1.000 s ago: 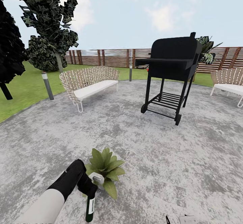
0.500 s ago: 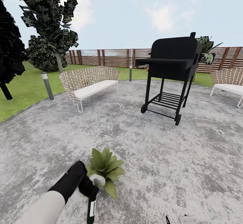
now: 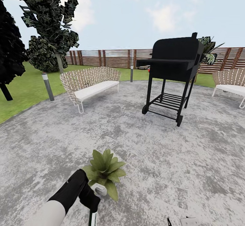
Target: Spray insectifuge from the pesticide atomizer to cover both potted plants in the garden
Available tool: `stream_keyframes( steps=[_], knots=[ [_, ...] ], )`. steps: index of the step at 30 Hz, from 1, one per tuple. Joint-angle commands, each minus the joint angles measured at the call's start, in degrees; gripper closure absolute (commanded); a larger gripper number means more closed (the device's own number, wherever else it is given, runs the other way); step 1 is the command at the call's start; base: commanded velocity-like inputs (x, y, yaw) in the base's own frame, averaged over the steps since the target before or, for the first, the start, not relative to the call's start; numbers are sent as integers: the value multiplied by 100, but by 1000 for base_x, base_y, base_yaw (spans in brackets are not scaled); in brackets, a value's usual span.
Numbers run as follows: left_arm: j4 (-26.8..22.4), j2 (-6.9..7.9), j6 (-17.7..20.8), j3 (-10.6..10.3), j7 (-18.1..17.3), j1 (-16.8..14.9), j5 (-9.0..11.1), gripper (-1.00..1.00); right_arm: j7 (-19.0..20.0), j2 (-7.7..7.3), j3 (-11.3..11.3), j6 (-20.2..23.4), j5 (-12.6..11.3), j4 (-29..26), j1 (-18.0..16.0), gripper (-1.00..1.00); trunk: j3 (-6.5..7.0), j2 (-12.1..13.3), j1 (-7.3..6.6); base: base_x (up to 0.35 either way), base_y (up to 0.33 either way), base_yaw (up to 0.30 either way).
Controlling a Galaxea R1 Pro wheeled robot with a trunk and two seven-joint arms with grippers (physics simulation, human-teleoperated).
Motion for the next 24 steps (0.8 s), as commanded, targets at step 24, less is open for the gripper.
stream_keyframes(
  steps=[24],
  knots=[
    [333,-237,-636,-13,1148,147,1326,100,-15,6,-37,-20,59,6,-4,-100,-6,-2,-1,0,0,0]
  ],
)
